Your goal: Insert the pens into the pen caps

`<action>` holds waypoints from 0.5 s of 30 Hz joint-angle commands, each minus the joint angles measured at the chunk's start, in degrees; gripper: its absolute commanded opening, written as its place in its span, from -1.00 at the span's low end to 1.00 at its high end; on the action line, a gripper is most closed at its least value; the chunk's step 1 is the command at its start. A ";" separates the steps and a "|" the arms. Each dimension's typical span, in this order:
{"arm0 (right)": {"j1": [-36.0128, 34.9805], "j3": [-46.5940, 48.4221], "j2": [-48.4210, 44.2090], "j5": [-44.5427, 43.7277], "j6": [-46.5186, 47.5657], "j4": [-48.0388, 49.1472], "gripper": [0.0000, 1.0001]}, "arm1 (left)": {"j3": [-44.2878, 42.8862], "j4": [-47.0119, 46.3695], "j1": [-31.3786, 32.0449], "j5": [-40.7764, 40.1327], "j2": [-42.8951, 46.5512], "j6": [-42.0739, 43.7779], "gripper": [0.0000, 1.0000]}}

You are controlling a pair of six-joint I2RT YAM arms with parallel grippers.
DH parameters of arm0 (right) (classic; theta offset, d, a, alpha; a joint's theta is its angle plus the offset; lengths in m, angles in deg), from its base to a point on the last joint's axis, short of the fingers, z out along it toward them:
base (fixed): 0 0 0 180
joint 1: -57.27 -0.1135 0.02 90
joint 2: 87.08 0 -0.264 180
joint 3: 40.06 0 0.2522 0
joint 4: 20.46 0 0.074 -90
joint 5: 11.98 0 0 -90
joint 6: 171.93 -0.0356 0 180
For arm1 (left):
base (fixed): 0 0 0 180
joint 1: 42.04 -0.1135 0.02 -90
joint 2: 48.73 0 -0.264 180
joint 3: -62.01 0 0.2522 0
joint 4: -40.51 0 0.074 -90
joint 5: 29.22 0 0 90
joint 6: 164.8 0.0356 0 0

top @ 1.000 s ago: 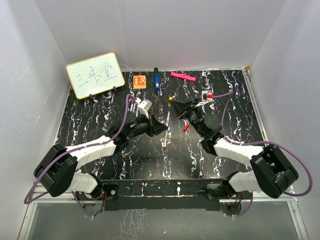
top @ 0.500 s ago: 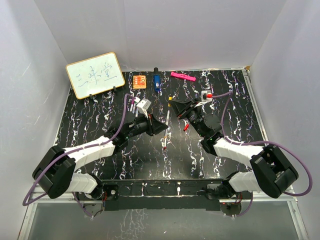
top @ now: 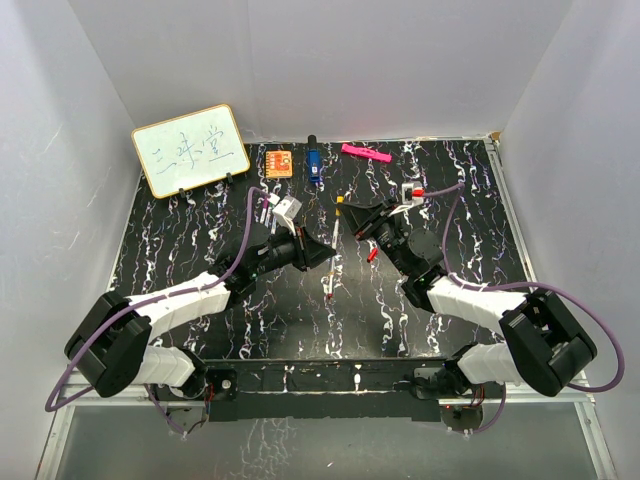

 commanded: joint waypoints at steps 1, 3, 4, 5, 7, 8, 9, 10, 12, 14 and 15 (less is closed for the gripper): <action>-0.06 -0.60 -1.04 0.32 0.17 2.44 -1.00 | -0.44 -2.69 0.11 -0.55 2.06 -0.10 -1.00; -0.09 -0.60 -1.05 0.39 0.07 2.40 -1.00 | -0.45 -2.58 0.18 -0.62 2.07 -0.07 -1.00; -0.04 -0.60 -1.11 0.44 0.07 2.41 -1.00 | -0.40 -2.64 0.10 -0.71 2.09 -0.09 -1.00; -0.10 -0.60 -1.13 0.49 0.03 2.44 -1.00 | -0.36 -2.78 0.15 -0.78 2.06 -0.12 -1.00; -0.11 -0.60 -1.07 0.54 -0.08 2.42 -1.00 | -0.49 -2.69 0.12 -0.81 2.04 -0.12 -1.00; -0.06 -0.60 -1.12 0.58 -0.11 2.40 -1.00 | -0.57 -2.69 0.14 -0.81 2.04 -0.09 -1.00; -0.17 -0.60 -1.12 0.58 -0.20 2.43 -1.00 | -0.53 -2.73 0.08 -0.81 1.93 -0.09 -1.00; -0.16 -0.60 -1.13 0.67 -0.20 2.47 -1.00 | -0.53 -2.83 0.12 -0.86 1.89 -0.14 -1.00; -0.19 -0.60 -0.98 0.76 -0.37 2.52 -1.00 | -0.45 -2.99 0.14 -0.89 1.71 -0.20 -1.00; -0.16 -0.60 -0.96 0.88 -0.48 2.70 -1.00 | -0.57 -3.21 0.14 -0.81 1.57 -0.32 -1.00; -0.27 -0.64 -0.84 0.89 -0.54 2.71 -1.00 | -0.53 -3.38 0.10 -0.74 1.52 -0.40 -1.00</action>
